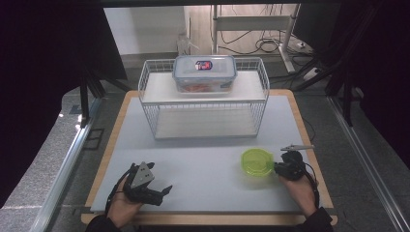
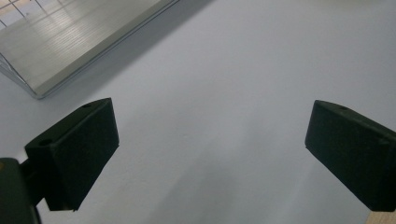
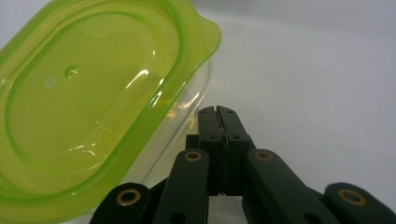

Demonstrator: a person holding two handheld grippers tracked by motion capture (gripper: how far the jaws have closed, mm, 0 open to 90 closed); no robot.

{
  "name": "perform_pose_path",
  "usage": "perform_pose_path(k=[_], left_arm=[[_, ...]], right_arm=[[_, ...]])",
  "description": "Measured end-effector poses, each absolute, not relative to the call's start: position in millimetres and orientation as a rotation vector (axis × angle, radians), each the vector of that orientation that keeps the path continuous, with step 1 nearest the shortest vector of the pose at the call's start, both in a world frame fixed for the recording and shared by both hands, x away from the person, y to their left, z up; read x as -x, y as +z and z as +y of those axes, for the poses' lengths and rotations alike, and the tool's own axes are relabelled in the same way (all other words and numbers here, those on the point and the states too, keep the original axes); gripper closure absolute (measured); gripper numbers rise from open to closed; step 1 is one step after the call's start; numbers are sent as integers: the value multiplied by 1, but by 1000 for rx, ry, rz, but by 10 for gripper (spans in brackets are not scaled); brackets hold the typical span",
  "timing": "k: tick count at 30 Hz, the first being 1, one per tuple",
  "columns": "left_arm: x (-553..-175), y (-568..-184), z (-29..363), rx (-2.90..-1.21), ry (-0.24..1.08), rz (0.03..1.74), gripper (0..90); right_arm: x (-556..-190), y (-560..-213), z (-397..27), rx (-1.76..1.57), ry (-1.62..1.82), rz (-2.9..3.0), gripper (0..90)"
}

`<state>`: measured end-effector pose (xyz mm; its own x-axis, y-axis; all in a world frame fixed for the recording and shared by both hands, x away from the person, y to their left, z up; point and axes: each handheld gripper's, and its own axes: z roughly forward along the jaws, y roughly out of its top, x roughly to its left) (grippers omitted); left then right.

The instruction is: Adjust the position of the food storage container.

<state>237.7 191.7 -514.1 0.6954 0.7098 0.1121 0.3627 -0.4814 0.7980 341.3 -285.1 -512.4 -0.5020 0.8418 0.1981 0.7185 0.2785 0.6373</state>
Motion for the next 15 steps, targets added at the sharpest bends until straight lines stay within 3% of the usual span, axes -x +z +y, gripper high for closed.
perform_pose_path(k=[15], left_arm=[[-238,-515,191,-2119,556,817,26]], right_arm=[[-352,-519,-243,-1376,1094,2447,899]])
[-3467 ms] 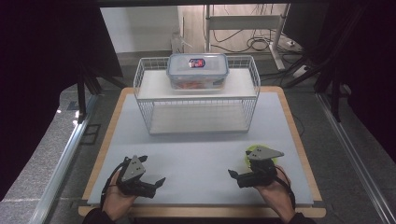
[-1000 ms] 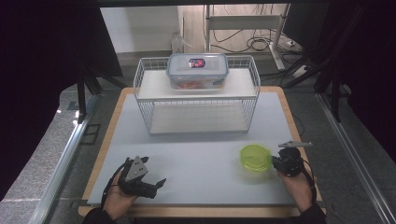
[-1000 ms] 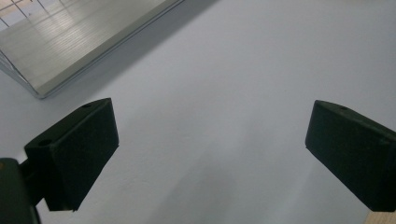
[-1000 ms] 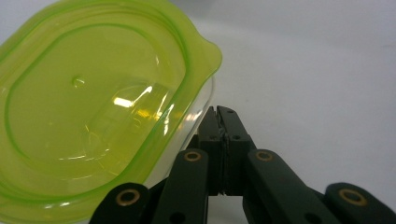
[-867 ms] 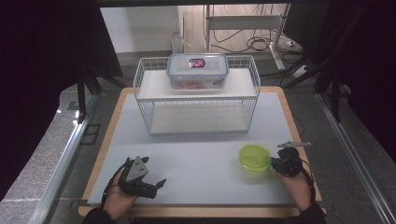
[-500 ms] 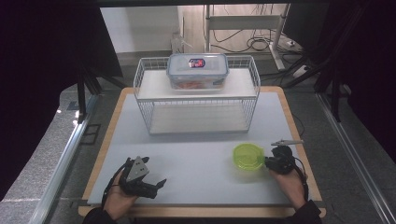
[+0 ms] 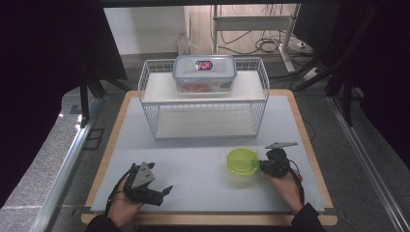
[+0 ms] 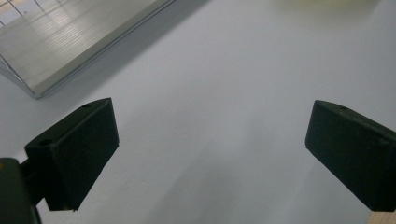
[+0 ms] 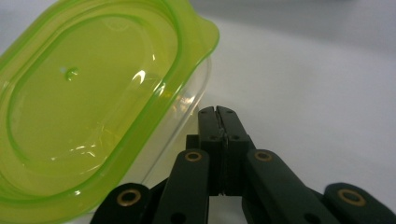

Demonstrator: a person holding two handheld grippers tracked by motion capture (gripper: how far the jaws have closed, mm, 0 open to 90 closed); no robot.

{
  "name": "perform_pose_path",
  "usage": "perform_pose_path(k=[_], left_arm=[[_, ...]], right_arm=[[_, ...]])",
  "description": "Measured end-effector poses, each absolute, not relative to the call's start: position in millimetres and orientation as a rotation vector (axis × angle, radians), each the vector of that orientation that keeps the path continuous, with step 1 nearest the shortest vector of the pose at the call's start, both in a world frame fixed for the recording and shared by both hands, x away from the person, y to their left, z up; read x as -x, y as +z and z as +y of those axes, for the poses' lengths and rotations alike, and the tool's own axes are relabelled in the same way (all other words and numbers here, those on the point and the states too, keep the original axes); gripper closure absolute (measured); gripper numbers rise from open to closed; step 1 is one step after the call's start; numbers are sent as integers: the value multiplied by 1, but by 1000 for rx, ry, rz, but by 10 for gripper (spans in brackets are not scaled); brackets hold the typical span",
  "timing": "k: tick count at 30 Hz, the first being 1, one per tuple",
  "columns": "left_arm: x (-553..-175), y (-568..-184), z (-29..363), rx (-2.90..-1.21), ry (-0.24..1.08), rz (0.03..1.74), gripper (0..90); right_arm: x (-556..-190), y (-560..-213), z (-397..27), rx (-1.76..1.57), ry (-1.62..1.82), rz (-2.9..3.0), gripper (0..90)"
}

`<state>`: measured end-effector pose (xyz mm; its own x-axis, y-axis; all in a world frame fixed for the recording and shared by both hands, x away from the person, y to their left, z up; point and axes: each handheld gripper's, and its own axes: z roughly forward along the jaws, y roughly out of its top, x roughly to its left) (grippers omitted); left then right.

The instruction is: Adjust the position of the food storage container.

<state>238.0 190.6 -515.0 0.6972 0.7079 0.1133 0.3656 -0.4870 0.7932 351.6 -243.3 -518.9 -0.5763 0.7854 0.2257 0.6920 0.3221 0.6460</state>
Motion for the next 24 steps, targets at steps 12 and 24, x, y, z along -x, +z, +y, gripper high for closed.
perform_pose_path(k=[12,24], left_arm=[[-238,-515,190,-2126,555,815,26],[-238,-515,190,-2126,556,813,26]], right_arm=[[-355,-522,-199,-1273,1106,2522,899],[-363,-525,-167,-1194,1124,2570,899]])
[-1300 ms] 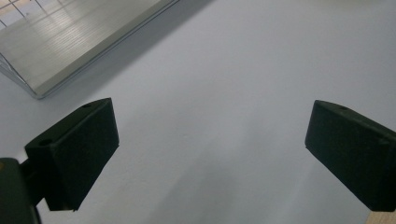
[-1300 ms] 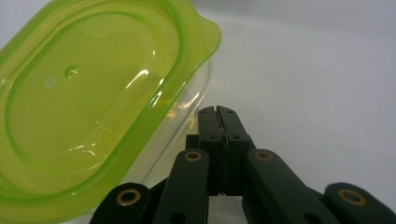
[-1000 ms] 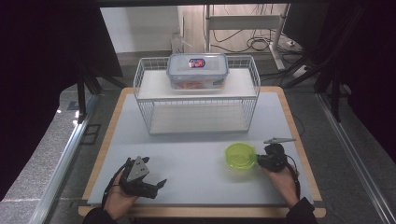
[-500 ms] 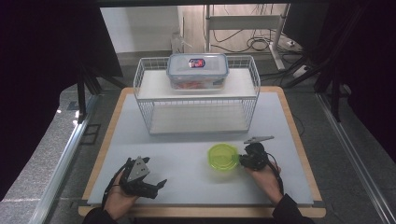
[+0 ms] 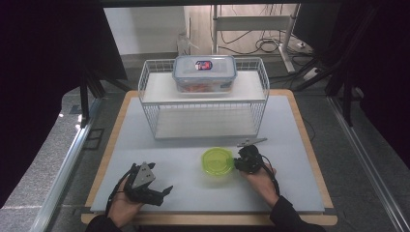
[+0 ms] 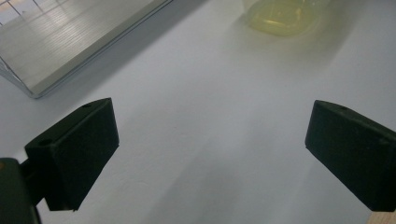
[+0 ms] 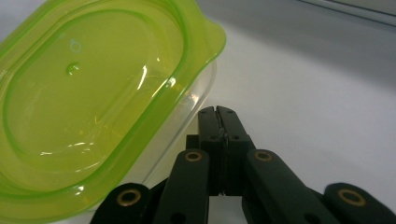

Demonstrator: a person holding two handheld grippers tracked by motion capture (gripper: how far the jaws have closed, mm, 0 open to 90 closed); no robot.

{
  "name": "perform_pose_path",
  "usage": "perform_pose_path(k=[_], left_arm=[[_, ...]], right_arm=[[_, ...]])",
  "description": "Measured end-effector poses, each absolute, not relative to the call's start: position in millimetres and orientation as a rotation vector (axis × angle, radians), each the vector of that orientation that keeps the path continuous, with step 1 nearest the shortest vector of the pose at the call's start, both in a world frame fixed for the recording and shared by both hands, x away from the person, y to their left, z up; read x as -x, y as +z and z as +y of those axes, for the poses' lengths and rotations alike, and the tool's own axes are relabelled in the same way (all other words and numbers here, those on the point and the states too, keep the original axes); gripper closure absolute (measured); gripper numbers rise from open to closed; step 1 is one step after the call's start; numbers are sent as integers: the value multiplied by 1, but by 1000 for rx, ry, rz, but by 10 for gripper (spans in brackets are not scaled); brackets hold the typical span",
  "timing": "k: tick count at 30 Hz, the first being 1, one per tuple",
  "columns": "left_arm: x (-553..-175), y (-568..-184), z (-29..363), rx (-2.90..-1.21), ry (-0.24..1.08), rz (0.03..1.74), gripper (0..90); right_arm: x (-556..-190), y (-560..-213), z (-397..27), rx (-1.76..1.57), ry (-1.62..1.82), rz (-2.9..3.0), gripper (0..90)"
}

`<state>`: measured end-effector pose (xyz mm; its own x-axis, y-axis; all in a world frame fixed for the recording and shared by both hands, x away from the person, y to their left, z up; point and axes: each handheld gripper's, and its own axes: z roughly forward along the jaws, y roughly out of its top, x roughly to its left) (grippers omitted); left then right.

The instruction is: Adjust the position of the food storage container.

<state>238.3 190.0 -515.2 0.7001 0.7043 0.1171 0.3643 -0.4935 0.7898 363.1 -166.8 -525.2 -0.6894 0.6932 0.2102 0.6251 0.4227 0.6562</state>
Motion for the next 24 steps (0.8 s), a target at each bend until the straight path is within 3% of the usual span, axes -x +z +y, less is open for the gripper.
perform_pose_path(k=[11,17,24], left_arm=[[-238,-515,191,-2126,554,808,26],[-237,-515,191,-2127,557,805,26],[-238,-516,191,-2128,554,810,25]], right_arm=[[-366,-526,-145,-1104,1095,2586,891],[-365,-517,-156,-1085,1077,2527,813],[-362,-505,-174,-1063,1065,2471,664]])
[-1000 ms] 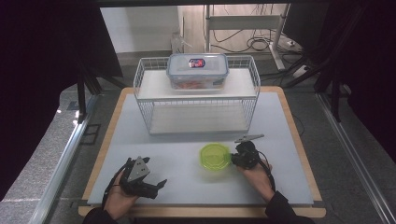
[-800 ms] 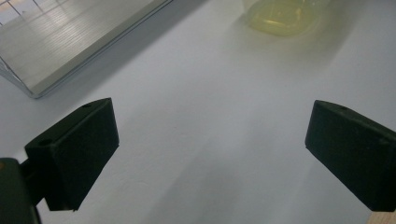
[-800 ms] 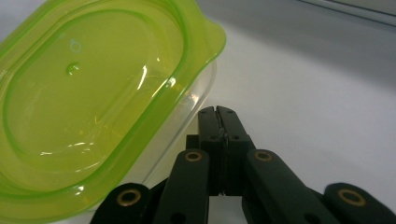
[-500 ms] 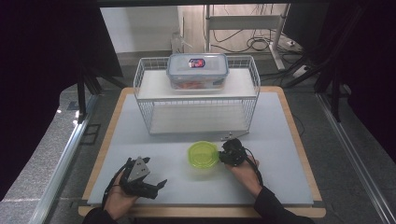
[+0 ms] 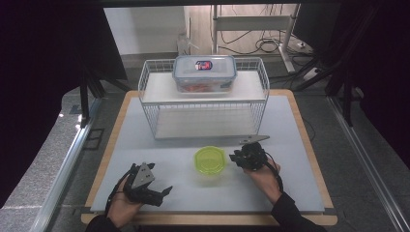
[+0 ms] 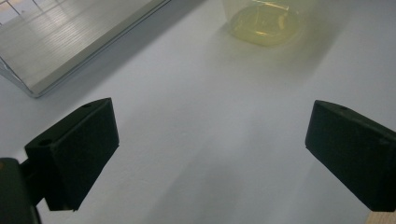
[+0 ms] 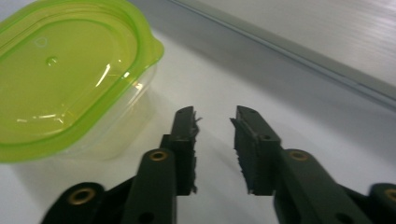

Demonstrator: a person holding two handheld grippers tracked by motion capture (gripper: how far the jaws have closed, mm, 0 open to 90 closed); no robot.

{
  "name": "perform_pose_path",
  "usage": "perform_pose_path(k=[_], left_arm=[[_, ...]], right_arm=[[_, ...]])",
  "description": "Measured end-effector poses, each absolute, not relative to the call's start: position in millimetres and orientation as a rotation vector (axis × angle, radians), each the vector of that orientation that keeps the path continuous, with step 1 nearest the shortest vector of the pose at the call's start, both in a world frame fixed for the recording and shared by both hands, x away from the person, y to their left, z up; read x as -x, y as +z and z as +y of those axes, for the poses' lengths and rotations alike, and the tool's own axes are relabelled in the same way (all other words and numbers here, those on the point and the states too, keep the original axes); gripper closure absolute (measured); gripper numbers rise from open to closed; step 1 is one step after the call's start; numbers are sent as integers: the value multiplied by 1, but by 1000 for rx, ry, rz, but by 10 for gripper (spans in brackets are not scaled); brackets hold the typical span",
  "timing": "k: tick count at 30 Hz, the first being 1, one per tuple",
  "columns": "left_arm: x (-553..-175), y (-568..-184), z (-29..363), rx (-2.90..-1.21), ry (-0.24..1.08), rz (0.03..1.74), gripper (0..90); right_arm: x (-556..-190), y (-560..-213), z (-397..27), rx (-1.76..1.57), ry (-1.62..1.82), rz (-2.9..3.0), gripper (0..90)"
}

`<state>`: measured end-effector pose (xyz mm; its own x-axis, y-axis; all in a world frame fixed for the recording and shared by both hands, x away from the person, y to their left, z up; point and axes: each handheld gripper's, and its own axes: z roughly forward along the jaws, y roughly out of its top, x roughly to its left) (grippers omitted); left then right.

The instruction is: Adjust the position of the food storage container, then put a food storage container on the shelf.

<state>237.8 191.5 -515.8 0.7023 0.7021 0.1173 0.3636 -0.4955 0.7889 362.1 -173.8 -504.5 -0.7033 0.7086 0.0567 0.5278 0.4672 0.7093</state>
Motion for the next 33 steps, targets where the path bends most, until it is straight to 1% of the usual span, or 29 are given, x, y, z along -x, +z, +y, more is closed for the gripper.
perform_pose_path(k=[10,15,22,26,29,33], left_arm=[[-239,-517,194,-2137,546,824,26],[-240,-518,195,-2140,547,824,26],[-240,-518,195,-2142,545,825,26],[-240,-518,194,-2144,548,822,26],[-240,-519,194,-2147,543,824,26],[-240,-519,194,-2147,542,825,26]], right_arm=[[-350,-489,-188,-1023,1061,2408,395],[-346,-486,-192,-1014,1086,2391,286],[-342,-490,-196,-1014,1098,2408,169],[-344,-491,-197,-1021,1113,2414,70],[-345,-491,-195,-1021,1102,2399,28],[-344,-488,-193,-1014,1112,2390,10]])
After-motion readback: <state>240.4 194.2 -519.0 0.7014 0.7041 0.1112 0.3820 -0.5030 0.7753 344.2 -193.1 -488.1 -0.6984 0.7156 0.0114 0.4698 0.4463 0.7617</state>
